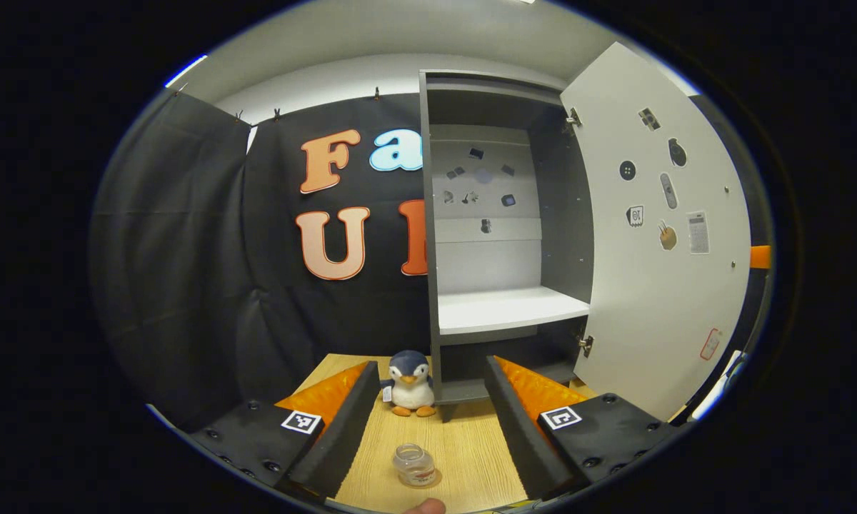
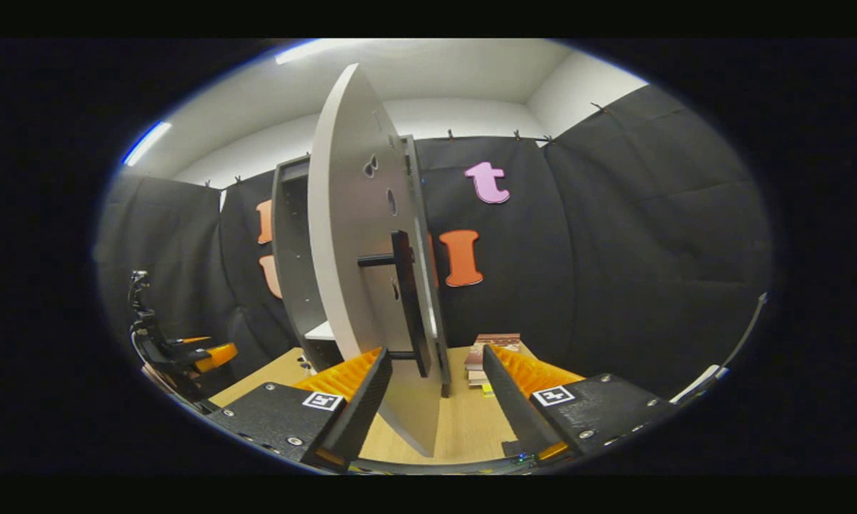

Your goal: Open the cabinet door with the right hand, grasp the bottle in the cabinet with the left hand and place it on the coaster, then close the cabinet door with the right hand.

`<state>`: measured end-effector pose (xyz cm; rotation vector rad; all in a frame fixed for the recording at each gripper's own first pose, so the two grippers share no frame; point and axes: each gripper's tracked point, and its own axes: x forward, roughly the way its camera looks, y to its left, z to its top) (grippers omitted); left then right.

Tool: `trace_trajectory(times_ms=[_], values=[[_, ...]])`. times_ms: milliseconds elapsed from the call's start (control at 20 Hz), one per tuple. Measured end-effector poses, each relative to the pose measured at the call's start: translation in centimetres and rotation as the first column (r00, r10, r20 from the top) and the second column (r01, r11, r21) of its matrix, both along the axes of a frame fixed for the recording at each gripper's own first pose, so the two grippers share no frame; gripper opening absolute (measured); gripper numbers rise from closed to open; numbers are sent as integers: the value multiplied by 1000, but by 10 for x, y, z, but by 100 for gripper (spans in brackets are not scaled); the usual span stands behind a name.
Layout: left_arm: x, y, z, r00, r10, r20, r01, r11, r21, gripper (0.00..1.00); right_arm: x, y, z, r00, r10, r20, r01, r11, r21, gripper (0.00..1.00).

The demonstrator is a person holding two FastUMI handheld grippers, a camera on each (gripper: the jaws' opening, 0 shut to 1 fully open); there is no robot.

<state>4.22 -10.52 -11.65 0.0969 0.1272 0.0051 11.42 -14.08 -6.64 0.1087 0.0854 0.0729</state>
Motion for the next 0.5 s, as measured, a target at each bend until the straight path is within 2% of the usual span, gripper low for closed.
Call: trace_trajectory(times_ms=[150,500], values=[[2,9,2,1000,17,2,-17,1000,-10,98,4,29,0,998,57,-5,-57,998,5,81],[2,42,4,998,69,1,-69,998,-6,96,25,103,-2,979,204,-9,-204,979,14,81]])
